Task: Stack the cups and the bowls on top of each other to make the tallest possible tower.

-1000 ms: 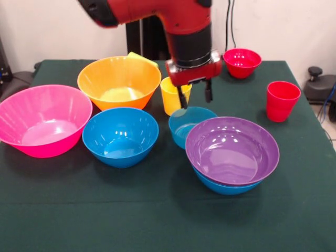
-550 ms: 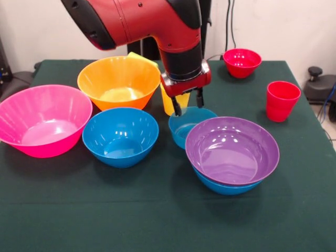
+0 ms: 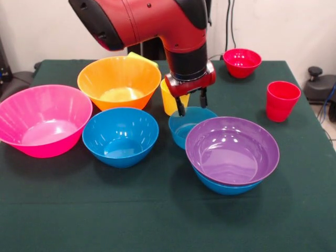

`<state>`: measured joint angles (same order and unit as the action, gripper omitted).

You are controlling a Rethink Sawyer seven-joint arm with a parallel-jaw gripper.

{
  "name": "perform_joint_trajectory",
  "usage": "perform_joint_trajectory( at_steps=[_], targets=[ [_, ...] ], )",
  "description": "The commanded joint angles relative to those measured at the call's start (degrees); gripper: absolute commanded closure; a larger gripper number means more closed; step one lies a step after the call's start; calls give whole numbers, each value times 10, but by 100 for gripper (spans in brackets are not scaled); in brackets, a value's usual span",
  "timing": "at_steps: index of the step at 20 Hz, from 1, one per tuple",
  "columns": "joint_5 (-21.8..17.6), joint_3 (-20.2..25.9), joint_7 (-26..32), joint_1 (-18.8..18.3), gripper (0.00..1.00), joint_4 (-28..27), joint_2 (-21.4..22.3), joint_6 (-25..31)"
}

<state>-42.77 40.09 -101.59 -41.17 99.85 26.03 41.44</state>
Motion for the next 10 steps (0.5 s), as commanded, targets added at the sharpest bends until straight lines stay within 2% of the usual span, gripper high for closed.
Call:
perform_joint_trajectory(
  at_steps=[1,3,5,6,7,10],
  targets=[
    [-17,-24,17,23,0,-21,44,-1],
    [-1,-21,3,23,0,-10,62,3],
    [1,-22,-30,22,0,59,103,-28],
    [4,-22,-36,24,0,69,111,-31],
    [16,-20,-18,13,0,42,110,-8],
    [17,-34,-18,12,0,12,110,1]
  ],
)
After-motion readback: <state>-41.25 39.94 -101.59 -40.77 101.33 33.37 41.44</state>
